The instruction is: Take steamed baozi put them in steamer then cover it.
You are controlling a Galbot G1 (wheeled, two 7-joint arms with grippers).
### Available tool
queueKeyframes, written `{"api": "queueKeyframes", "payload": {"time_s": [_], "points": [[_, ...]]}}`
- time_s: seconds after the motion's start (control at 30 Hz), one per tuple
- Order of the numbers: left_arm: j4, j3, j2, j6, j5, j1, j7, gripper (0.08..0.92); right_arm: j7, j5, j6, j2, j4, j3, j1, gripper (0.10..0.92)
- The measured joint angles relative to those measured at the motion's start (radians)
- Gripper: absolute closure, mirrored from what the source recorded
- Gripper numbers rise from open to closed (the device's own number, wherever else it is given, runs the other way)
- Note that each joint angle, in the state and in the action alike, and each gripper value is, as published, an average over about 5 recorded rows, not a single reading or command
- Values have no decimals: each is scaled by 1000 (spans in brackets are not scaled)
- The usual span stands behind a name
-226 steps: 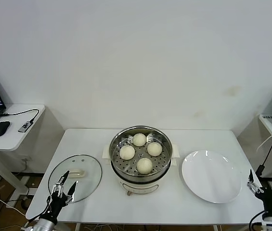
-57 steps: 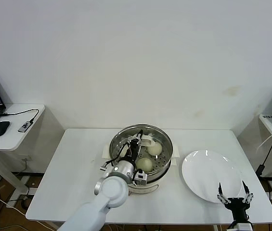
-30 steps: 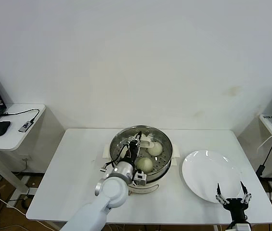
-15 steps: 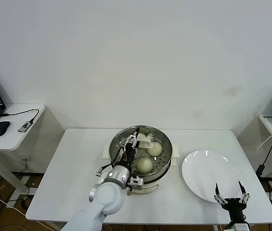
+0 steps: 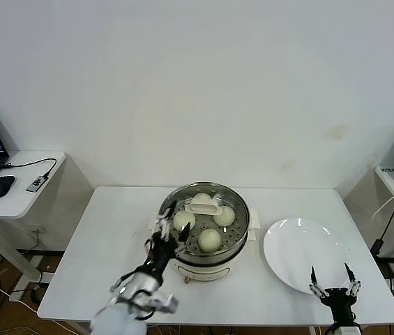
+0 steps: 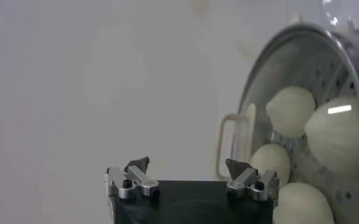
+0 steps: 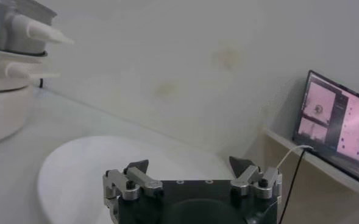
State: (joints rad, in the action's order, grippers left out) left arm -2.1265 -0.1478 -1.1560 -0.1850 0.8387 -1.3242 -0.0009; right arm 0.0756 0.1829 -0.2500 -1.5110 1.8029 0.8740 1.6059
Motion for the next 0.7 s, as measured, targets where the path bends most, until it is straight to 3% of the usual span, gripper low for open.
{"api": "queueKeyframes", "payload": {"time_s": [0.4,0.7], "points": [[2,-259,-59,241,-695,-330,-148,177,33,-107,-2,44,62,-67,71,203],[61,-324,-87,334,-933,-441,-172,177,73,-192,36,73,118,-124,140,203]]}}
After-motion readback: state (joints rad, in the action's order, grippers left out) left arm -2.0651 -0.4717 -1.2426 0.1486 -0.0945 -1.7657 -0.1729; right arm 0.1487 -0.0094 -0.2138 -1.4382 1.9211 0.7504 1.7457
